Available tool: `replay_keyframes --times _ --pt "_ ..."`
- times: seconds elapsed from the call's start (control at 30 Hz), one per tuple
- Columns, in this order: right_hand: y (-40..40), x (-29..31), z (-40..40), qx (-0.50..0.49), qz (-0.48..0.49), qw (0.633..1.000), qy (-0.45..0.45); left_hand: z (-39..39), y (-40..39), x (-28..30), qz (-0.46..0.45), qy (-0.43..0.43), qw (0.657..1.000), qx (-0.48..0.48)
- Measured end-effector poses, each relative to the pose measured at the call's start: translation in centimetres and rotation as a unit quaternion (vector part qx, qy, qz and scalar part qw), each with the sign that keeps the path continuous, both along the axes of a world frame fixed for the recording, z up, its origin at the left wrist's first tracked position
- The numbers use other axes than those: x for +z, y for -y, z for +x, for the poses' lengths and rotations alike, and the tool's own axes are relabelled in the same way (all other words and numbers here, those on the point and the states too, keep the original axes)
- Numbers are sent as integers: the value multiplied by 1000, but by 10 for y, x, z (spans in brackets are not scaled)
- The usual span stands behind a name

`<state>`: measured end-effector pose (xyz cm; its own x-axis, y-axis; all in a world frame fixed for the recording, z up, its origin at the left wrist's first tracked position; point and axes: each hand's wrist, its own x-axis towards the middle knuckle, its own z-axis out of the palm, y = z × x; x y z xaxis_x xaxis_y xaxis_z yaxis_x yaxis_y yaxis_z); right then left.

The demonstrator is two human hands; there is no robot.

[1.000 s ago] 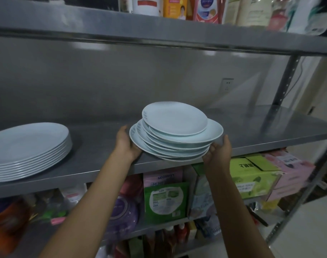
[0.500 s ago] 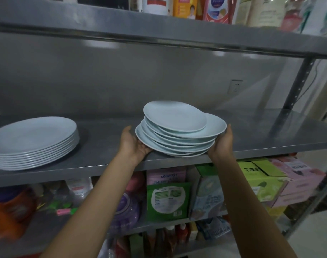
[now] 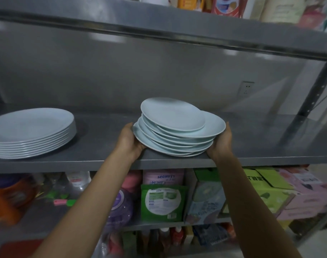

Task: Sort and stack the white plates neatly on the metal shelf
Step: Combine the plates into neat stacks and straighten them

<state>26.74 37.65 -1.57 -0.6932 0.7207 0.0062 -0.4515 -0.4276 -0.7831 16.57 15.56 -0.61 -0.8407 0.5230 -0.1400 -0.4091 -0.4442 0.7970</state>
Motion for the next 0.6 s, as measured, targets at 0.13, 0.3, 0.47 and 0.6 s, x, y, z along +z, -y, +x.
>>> replay_keyframes --times 0.13,0.3,0.47,0.6 --pt "-12 -3 -4 18 25 999 11 0 -4 -6 -22 -19 999 18" --pt "-20 -5 -5 26 34 999 25 5 -3 -7 -16 -29 999 12" --pt "-22 0 10 29 39 998 37 0 -3 -9 -23 -25 999 32" --pt "-16 5 22 -54 107 988 97 -13 -6 -17 -125 -84 984 98"
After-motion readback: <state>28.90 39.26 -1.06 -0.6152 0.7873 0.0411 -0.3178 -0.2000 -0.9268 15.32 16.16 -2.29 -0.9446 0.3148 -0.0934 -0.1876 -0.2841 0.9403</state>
